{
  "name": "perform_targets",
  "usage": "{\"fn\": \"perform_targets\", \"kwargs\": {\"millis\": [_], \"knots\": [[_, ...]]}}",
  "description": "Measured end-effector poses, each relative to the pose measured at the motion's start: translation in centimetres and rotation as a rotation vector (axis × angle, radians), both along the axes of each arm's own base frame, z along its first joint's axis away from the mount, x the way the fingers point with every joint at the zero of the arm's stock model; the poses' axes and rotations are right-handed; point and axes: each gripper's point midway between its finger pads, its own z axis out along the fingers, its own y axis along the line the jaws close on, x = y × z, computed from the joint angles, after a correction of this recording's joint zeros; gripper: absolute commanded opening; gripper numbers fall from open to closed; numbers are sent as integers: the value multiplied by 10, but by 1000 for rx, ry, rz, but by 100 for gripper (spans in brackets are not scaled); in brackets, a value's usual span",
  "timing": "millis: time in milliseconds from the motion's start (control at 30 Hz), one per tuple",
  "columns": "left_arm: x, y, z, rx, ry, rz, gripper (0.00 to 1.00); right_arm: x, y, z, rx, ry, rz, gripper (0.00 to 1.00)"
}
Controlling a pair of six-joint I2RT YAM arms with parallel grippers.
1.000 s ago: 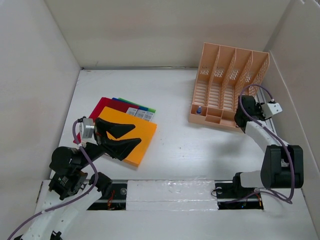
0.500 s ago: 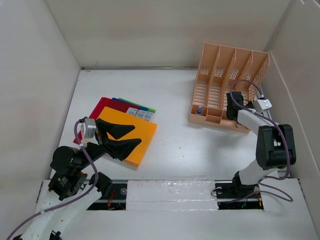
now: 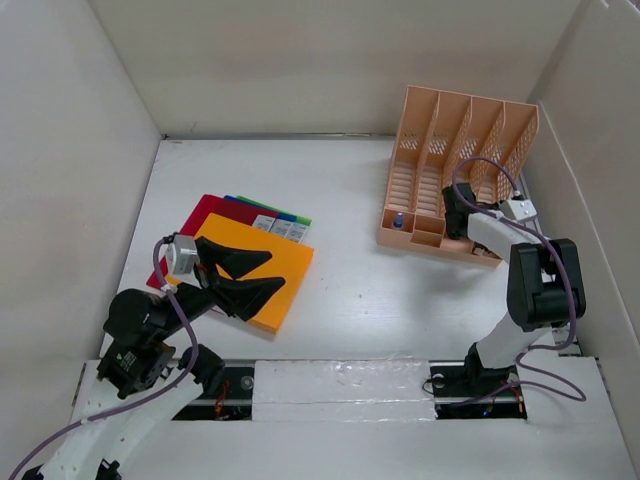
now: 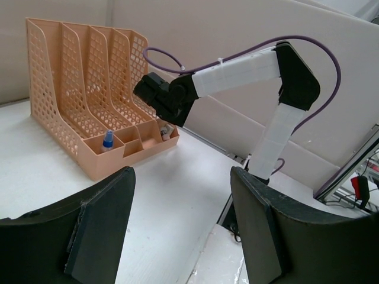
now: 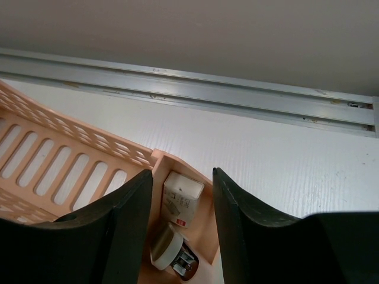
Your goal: Organize the desk
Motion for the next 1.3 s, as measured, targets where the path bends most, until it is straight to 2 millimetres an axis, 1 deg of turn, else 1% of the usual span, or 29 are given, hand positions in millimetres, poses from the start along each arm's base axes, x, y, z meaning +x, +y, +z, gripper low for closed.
{"fn": "perform_targets", "kwargs": {"millis": [100, 167, 233, 300, 400, 433, 467, 500, 533, 600, 633, 733, 833, 900, 933, 967, 1000, 1033, 1067, 1100, 1133, 1200, 1300], "knots": [[2, 0, -2, 5, 6, 4, 61, -1, 2, 0, -4, 3, 4, 50], [3, 0, -3, 10, 10, 10, 61, 0, 7, 2, -4, 2, 18, 48], [6, 0, -5, 14, 17, 19, 61, 2, 17, 7, -3, -8, 53, 47], [8, 0, -6, 17, 21, 29, 61, 4, 33, 18, -2, -31, 108, 43], [15, 0, -10, 26, 43, 54, 59, 7, 72, 43, 9, -91, 247, 32], [18, 0, -12, 29, 52, 65, 57, 8, 85, 50, 14, -107, 297, 27], [21, 0, -15, 35, 64, 77, 55, 10, 100, 58, 20, -125, 354, 25], [24, 1, -17, 39, 77, 90, 54, 11, 116, 64, 36, -141, 418, 22], [28, 2, -19, 41, 88, 109, 50, 13, 132, 70, 55, -161, 485, 15], [37, 5, -23, 45, 114, 154, 47, 15, 161, 76, 94, -175, 626, 6], [42, 7, -26, 47, 130, 179, 45, 16, 176, 78, 121, -180, 705, 0], [61, 15, -37, 59, 188, 275, 43, 20, 219, 78, 206, -204, 923, 0], [79, 23, -49, 67, 250, 375, 43, 17, 266, 65, 295, -195, 1141, 0], [89, 29, -57, 75, 286, 436, 44, 8, 301, 52, 362, -179, 1282, 0], [95, 34, -60, 74, 302, 480, 45, 1, 320, 43, 402, -166, 1355, 12], [99, 32, -65, 89, 317, 487, 45, -5, 334, 36, 431, -152, 1408, 12], [104, 33, -69, 99, 333, 508, 46, -15, 355, 25, 479, -136, 1482, 37], [109, 33, -74, 112, 347, 526, 47, -32, 386, 5, 558, -103, 1582, 63], [115, 33, -81, 131, 366, 544, 47, -33, 387, 4, 565, -101, 1586, 63], [119, 32, -89, 152, 385, 551, 47, -43, 402, -4, 608, -88, 1636, 76], [123, 30, -96, 173, 403, 557, 47, -52, 416, -12, 647, -83, 1678, 79], [131, 25, -111, 217, 441, 564, 47, -67, 439, -28, 711, -55, 1750, 80], [139, 20, -132, 278, 492, 570, 47, -84, 465, -49, 804, -22, 1824, 81]]}}
